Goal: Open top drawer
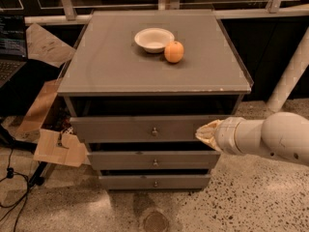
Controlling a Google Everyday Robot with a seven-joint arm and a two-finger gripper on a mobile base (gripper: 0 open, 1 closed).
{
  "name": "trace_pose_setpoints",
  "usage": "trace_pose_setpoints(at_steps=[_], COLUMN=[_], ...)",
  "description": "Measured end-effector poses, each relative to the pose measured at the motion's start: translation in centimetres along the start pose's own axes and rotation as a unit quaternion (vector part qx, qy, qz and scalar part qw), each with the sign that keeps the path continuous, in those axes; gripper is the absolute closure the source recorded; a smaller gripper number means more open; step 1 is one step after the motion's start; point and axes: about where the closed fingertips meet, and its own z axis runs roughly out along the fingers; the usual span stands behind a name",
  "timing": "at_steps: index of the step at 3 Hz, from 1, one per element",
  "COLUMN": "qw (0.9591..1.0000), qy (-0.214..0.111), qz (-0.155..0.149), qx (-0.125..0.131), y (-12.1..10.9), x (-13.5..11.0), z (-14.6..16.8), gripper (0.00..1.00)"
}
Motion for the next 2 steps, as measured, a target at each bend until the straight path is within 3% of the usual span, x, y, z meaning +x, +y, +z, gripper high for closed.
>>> trace_pose_setpoints(at_steps=[1,2], qw=[0.9996,0.9957], qy=[-0.025,-0.074], qz=[-0.013,-0.032], qx=[0.008,0.044], y=[-0.3,-2.5], x=[-1.1,-3.5], z=[0.6,1.4], gripper=[1.0,1.0])
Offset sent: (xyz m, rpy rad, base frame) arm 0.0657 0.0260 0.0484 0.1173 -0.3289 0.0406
